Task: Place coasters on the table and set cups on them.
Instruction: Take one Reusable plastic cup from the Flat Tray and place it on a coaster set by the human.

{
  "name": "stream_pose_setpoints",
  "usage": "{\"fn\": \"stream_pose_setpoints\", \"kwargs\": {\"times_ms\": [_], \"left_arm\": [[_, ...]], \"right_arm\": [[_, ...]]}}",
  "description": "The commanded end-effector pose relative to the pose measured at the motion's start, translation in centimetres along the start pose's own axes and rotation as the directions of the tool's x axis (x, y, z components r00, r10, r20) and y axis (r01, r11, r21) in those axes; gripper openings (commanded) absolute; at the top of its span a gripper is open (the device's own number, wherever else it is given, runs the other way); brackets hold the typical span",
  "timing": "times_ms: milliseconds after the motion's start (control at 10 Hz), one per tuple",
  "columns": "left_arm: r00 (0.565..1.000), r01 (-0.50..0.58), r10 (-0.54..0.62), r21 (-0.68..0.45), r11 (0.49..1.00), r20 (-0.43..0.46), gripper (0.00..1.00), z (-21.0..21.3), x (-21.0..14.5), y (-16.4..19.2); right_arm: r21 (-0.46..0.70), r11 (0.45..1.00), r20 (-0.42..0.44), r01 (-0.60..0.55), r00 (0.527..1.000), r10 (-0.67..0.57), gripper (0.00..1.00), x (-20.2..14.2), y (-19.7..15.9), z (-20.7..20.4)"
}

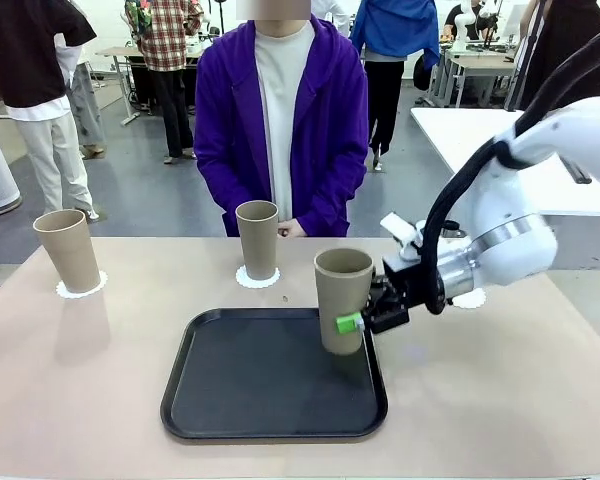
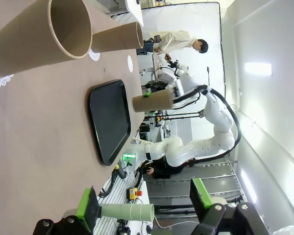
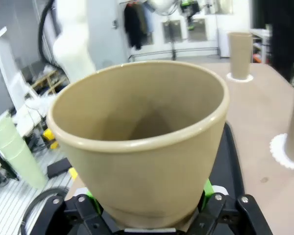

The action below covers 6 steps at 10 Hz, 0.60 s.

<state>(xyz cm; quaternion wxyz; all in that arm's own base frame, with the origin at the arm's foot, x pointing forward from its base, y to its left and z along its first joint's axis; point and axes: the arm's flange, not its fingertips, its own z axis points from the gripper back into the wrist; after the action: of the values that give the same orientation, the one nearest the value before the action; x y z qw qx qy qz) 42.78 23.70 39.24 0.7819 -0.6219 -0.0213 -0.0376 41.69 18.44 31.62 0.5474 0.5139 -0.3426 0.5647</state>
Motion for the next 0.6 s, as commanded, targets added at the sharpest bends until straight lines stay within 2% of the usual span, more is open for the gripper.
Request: {"fn": "stream_pose_setpoints", "kwargs": {"times_ms": [0,100,300,500], "left_arm": [[1.000,0.003,-0.003,0.001,1.000,0.007,1.00,0.1,0.0,-0.2],[1.000,0.003,-0.003,0.001,1.000,0.007,1.00,0.1,0.0,-0.2],[1.000,0.003,-0.003,0.001,1.000,0.007,1.00,0.1,0.0,-0.2],[1.000,0.003,-0.003,0.001,1.000,0.007,1.00,0.1,0.0,-0.2]], "right_arm": [[-0.076,0.996,0.022,0.055,0.998,-0.054,0.00,6.9,2.8,1.5],[-0.093,0.994,0.014,0.066,0.998,-0.065,0.00,10.1,3.2,2.4],[-0.138,0.988,0.024,0.065,0.998,-0.062,0.00,14.2,3.8,3.3],[-0.188,0.981,-0.009,0.050,0.999,-0.052,0.00,15.1,4.2,3.2]]}}
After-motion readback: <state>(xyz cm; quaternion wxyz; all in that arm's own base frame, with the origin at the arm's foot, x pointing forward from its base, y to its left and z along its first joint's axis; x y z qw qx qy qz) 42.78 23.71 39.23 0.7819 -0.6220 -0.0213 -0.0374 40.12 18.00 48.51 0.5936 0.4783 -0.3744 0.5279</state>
